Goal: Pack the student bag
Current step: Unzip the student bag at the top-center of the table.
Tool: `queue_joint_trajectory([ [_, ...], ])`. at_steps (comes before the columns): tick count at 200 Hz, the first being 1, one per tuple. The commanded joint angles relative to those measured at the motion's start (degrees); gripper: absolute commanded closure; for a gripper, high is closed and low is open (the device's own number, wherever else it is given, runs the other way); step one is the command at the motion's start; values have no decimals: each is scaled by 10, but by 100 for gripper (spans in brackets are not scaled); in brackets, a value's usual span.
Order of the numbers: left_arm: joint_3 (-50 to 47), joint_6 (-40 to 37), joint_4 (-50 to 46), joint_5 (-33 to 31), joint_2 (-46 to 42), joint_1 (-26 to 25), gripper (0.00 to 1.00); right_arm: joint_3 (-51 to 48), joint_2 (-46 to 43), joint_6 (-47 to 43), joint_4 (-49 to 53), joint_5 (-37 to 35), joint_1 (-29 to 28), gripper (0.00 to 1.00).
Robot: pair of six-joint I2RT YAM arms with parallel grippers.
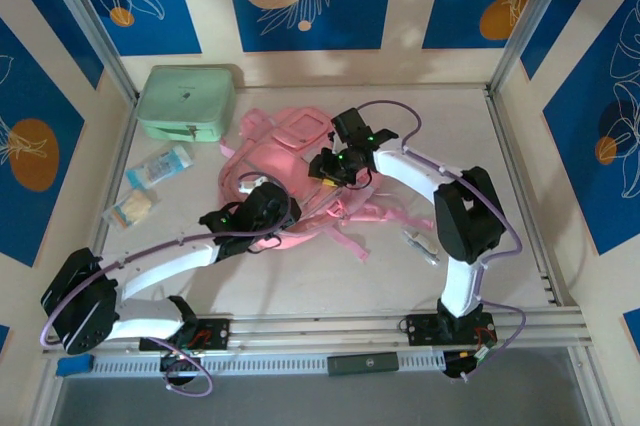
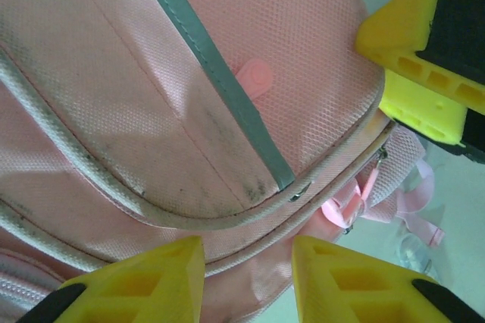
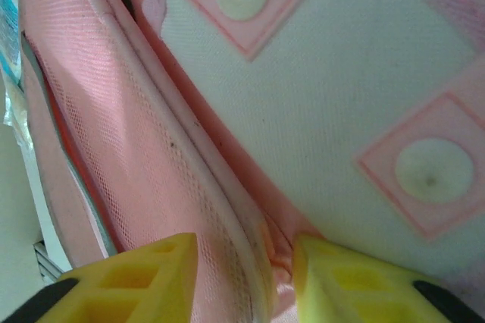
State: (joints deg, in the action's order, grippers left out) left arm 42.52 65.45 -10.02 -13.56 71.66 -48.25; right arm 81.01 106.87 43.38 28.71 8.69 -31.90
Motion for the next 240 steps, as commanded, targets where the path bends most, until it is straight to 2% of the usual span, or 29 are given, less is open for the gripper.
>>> queue_joint_trajectory([
  [1, -19, -13, 29, 0, -1, 18, 64, 21, 15, -30, -3, 34, -5, 69],
  [27, -37, -8, 35, 6, -2, 53, 65, 13, 9, -32, -8, 45, -4, 86],
  [66, -55, -13, 67, -21, 5, 90, 67, -40, -28, 29, -62, 75, -14, 100],
  [88, -38, -56, 81, -17, 16, 128, 65, -80, -52, 94, -113, 70, -27, 100],
  [112, 12, -126, 79, 49, 54, 188, 62, -122, -74, 168, -198, 53, -41, 100],
  [127, 59, -170, 38, 73, 61, 209, 59, -130, -77, 214, -246, 53, -44, 100],
  [140, 97, -194, -20, 70, 47, 212, 55, -134, -77, 246, -285, 62, -46, 100],
  [155, 124, -202, -71, 73, 15, 208, 49, -137, -86, 272, -300, 37, -52, 100],
  [174, 134, -177, -150, 64, -34, 187, 42, -151, -101, 305, -315, -11, -62, 100],
  [210, 116, -127, -261, -45, -97, 75, 32, -155, -104, 327, -324, -49, -80, 100],
  [240, 84, -78, -261, -77, -101, 5, 25, -153, -99, 331, -321, -60, -89, 100],
])
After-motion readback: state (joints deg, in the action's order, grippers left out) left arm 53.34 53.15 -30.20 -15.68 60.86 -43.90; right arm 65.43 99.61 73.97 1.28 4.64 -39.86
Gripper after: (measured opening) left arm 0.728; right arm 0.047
